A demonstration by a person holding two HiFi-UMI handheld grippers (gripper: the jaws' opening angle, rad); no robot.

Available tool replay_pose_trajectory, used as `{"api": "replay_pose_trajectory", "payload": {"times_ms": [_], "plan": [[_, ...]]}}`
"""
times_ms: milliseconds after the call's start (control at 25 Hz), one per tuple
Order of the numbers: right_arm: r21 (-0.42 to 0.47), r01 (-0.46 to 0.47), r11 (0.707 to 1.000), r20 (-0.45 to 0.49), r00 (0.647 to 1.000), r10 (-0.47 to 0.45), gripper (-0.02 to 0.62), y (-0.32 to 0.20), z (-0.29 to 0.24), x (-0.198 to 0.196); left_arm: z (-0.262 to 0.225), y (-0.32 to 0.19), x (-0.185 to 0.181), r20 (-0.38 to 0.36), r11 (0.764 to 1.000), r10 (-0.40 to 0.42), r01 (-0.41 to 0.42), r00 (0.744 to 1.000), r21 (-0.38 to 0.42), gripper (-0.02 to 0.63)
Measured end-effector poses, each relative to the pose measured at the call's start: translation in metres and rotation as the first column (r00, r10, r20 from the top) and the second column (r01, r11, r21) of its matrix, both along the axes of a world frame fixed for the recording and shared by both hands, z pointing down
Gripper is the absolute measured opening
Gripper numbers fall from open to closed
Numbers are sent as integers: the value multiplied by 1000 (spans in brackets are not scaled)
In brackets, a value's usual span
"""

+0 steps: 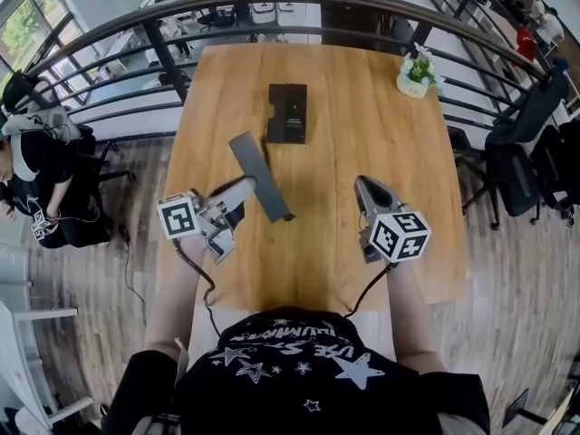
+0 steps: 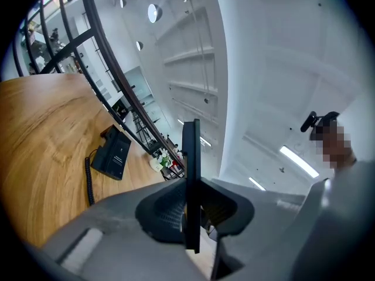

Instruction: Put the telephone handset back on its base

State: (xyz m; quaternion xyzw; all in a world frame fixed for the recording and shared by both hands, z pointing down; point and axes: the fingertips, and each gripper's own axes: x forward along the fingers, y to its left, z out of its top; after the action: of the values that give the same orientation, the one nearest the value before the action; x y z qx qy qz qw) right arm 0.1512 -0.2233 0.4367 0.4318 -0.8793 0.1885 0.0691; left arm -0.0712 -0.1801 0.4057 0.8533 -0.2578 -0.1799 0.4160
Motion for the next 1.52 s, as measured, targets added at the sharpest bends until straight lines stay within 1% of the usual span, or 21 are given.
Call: {"api": "replay_pose_trajectory", "payload": {"times_ms": [160,320,400,520,640,960,1160,1280,1400,1520], "plan": [[3,34,999,2,999,-34,2,-27,0,-5,5,-26,5,25,1000,2,-2,1000,-9,75],[6,81,997,-3,997,-81,2,-48,-1,-17,14,-42,7,14,1000,-9,9,1000,-29,75],[7,91,996,-8,996,-91,2,-59,-1,-24,17,-49,7,5,1000,-6,6,1000,-27,75],[9,88,996,-12,996,-88,2,-69,-1,-35,23,-62,2,16,999,15,-14,1000,-32,75],[2,73,997,-21,997,-73,2,-68,2,-44,30,-70,-1,26,997,56,-54,998,-48,75],[-10,22,1000,-36,999,-23,2,-75,12,-61,38,-105,-14,54,983,184,-183,981,-25,75],[-27,12,1000,-42,999,-13,2,-91,21,-68,42,-135,-16,68,972,235,-234,970,-14,75],[-40,16,999,-49,999,-18,2,-102,31,-75,51,-151,-15,95,967,256,-255,962,-23,75],[-52,29,998,-54,998,-31,2,-111,40,-84,64,-161,-14,120,956,292,-290,949,-34,75],[-66,34,997,-53,998,-37,2,-119,49,-89,75,-172,-13,128,945,328,-325,936,-45,75]]}}
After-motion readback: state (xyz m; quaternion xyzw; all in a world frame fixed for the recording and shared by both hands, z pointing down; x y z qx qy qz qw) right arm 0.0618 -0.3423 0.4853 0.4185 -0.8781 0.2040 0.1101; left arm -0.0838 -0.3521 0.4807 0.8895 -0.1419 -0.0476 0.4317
